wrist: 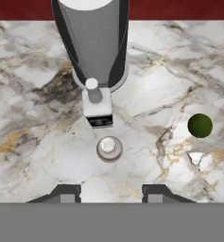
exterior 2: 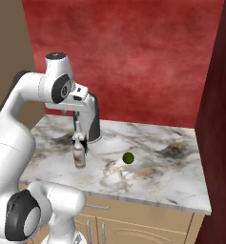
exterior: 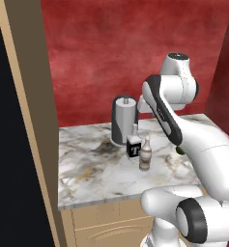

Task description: Place the liquors on the top shelf of the fridge to keep them out of children's reach, and place the lime on lower shelves for easy access.

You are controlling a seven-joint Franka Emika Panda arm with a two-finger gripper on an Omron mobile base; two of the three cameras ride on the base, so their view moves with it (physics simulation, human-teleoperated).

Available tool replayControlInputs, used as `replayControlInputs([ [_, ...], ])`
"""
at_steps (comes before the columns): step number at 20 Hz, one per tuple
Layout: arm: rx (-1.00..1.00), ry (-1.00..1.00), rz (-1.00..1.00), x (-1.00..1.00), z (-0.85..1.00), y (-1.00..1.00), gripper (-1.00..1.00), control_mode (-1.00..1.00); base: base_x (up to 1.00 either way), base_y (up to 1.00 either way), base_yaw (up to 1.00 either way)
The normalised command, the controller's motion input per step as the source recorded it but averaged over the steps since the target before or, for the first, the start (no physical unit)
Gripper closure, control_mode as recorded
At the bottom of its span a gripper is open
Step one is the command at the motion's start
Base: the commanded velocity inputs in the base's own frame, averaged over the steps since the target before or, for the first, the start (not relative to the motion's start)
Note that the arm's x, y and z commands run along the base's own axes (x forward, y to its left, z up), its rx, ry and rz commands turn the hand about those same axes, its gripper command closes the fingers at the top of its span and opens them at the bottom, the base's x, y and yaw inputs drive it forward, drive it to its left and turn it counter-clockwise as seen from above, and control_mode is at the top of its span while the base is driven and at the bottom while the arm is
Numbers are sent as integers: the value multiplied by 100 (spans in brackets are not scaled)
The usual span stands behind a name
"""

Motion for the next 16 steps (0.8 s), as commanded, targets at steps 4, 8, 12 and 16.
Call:
replayControlInputs([
  [4,3,-8,5,-14,-3,-5,-100,-100,0,0,0],
  [8,7,-32,22,-60,-22,-22,-100,-100,0,0,0],
  [12,6,-32,24,-52,-27,-8,-100,-100,0,0,0],
  [16,13,-27,26,-36,-19,-13,-100,-100,0,0,0],
])
